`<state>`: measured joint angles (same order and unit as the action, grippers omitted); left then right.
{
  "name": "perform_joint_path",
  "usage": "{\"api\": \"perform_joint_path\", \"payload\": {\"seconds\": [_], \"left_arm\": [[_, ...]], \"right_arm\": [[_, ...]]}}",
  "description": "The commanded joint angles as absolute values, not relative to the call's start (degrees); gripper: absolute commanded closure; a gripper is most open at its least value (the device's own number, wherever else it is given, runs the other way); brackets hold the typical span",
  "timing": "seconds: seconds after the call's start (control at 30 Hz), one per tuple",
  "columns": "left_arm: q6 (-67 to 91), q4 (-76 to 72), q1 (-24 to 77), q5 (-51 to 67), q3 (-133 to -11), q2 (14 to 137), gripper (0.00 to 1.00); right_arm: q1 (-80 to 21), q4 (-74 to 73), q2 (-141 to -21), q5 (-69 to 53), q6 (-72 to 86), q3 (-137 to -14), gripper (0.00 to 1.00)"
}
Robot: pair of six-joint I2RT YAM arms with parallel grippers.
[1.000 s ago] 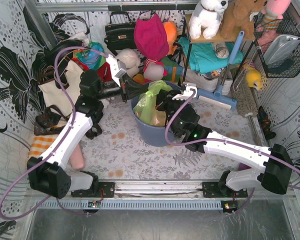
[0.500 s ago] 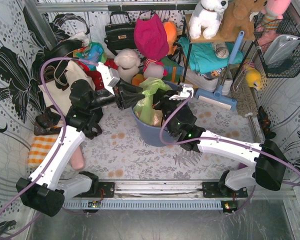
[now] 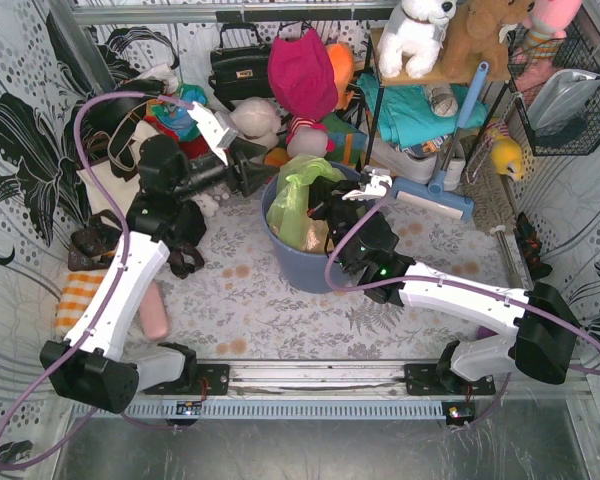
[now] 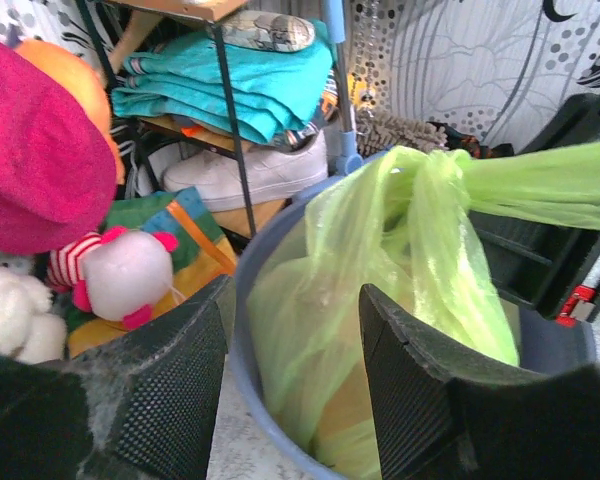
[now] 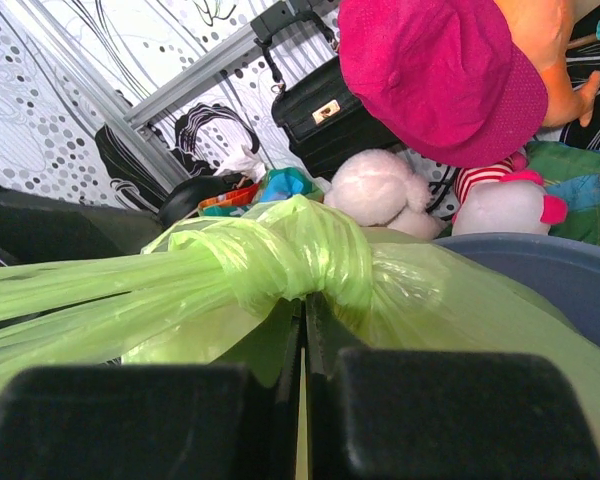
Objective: Tie the trash bag
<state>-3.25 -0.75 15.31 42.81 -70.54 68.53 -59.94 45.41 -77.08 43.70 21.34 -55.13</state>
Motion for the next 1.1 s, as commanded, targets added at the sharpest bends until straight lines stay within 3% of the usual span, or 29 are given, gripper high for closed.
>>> {"api": "perform_joint_path", "payload": {"seconds": [0.0, 0.3, 0.43, 0.57, 0.6, 0.7, 0.73, 0.83, 1.07], "left_arm": [[-7.73, 2.17, 11.85, 47.08, -74.0, 70.81, 0.38], [-0.9, -8.23, 10.32, 66.02, -74.35, 78.59, 0.36], [7.11, -19.18, 11.02, 68.25, -72.08, 80.68, 0.35], [7.53, -19.43, 12.71, 67.34, -73.77, 82.86, 0.36], [7.44, -19.08, 13.22, 67.14, -74.35, 83.25, 0.42], [4.28, -14.06, 14.08, 66.52, -76.34, 83.94, 0.8], [3.52, -12.78, 14.1, 66.32, -76.3, 83.5, 0.87], [2.18, -11.61, 14.1, 64.91, -74.3, 80.66, 0.94], [1.52, -9.23, 14.22, 62.79, -68.89, 73.22, 0.98]], "right_arm": [[-59.73, 45.61, -75.67, 43.16, 20.96, -55.14, 1.0], [-59.72, 44.77, -75.5, 43.24, 21.24, -55.55, 1.0], [-59.71, 44.65, -75.65, 43.21, 21.53, -55.55, 1.0], [-59.72, 44.77, -76.14, 42.89, 21.54, -55.86, 1.0], [-59.76, 44.75, -76.26, 42.82, 21.53, -55.96, 1.0], [-59.69, 45.2, -76.61, 42.67, 21.52, -56.16, 1.0], [-59.7, 45.44, -76.76, 42.57, 21.33, -56.28, 1.0], [-59.68, 46.01, -77.63, 42.34, 21.1, -56.94, 1.0], [-59.56, 50.54, -81.36, 44.36, 18.98, -58.78, 1.0]]}}
